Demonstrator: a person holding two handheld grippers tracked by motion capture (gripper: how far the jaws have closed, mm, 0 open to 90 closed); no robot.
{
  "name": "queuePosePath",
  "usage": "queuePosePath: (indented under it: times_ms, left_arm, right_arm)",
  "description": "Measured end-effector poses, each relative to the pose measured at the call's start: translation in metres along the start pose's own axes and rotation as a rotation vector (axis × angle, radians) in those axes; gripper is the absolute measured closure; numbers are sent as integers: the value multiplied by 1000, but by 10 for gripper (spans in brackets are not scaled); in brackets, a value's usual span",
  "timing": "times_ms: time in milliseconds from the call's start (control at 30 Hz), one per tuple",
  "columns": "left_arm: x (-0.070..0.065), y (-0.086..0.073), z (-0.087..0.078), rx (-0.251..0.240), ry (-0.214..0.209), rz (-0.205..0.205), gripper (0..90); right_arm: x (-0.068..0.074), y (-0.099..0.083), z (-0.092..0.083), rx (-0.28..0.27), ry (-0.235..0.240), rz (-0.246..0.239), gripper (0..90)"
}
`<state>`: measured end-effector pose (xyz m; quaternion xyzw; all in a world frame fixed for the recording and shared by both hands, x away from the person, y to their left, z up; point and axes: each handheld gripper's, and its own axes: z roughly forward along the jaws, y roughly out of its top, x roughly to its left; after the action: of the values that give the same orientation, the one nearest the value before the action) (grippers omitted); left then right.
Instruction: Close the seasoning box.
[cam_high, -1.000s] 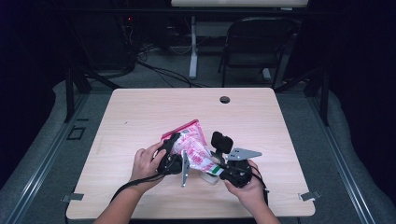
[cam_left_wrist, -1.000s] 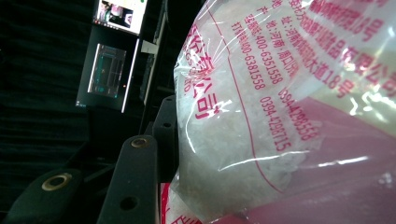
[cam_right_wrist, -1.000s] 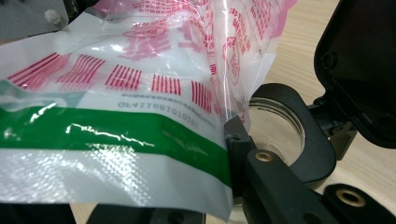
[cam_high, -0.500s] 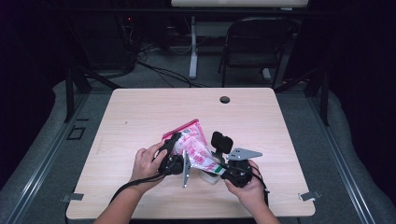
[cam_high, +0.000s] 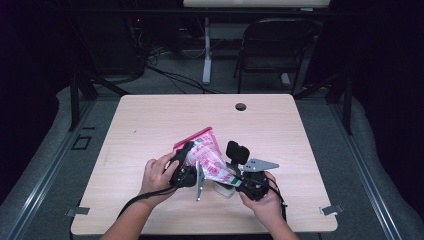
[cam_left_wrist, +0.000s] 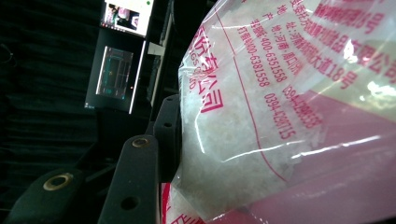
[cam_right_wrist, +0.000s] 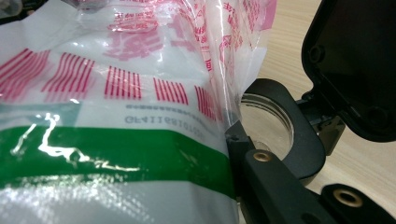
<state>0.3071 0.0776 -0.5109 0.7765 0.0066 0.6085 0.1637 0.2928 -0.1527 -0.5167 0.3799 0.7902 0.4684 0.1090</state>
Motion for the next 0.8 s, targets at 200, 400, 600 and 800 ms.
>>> queuePosePath:
  times_ms: [200,400,600,800]
  left_arm:
    - [0,0,-1,-2,8,3,626]
    - [0,1,-1,-5,14,12,627]
    - [1,1,-2,-3,12,12,627]
    - [1,2,-2,-10,23,20,627]
  right_arm:
    - [0,0,1,10,-1,-5,899]
    - [0,-1,2,7,1,-1,899]
    - [0,-1,2,14,-2,-4,899]
    - [0,-1,3,16,-4,-5,899]
